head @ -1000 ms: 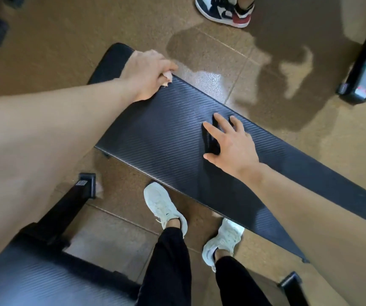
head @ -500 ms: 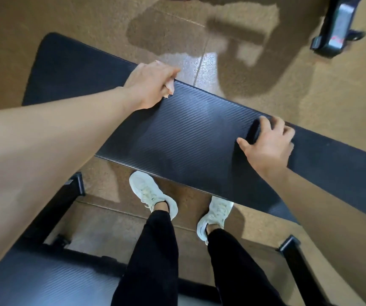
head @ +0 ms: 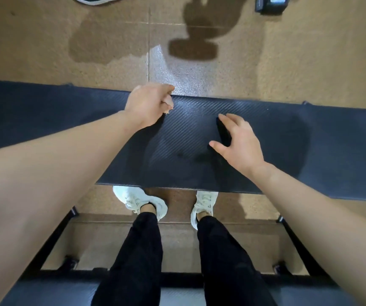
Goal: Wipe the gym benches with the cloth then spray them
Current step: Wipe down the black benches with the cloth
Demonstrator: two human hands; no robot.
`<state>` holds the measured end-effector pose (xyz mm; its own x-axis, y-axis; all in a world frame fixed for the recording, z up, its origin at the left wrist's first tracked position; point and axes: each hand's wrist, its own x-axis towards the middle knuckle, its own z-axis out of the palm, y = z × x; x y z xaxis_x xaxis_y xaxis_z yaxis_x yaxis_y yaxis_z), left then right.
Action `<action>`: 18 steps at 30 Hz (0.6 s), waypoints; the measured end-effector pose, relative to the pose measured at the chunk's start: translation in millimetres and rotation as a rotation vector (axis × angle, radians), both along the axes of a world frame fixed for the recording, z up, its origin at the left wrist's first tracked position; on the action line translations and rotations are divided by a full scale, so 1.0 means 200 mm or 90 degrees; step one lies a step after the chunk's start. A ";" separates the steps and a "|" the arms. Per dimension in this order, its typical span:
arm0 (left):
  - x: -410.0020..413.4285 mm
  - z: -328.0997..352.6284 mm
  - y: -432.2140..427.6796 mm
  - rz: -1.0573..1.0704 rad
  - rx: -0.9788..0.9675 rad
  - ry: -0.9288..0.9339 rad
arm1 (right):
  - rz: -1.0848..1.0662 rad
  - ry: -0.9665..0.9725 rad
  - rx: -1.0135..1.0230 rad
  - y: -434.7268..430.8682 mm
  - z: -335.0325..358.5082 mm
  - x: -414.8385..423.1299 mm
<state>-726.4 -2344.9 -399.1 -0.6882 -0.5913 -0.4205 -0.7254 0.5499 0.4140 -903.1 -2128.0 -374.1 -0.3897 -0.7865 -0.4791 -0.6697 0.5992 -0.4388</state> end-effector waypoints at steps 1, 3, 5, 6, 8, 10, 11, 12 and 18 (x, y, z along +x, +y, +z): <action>-0.04 0.00 0.01 0.001 0.005 -0.002 | -0.036 0.018 -0.017 0.04 0.00 -0.04; -0.11 0.01 0.03 -0.011 0.001 -0.014 | -0.119 0.083 -0.028 0.13 0.00 -0.12; -0.18 0.01 0.06 -0.028 0.016 -0.021 | -0.196 0.148 0.001 0.23 -0.01 -0.20; -0.23 0.02 0.08 -0.033 0.028 -0.017 | -0.224 0.173 0.027 0.28 -0.02 -0.23; -0.32 0.04 0.13 -0.046 0.029 -0.028 | -0.250 0.199 0.085 0.37 -0.04 -0.30; -0.40 0.03 0.18 -0.055 0.027 -0.043 | -0.241 0.179 0.137 0.45 -0.06 -0.35; -0.43 0.02 0.20 -0.056 0.031 -0.045 | -0.223 0.163 0.150 0.48 -0.07 -0.37; -0.47 0.01 0.22 -0.057 0.038 -0.033 | -0.204 0.151 0.152 0.51 -0.09 -0.38; -0.65 0.01 0.29 -0.009 0.035 0.023 | -0.188 0.095 0.104 0.59 -0.09 -0.45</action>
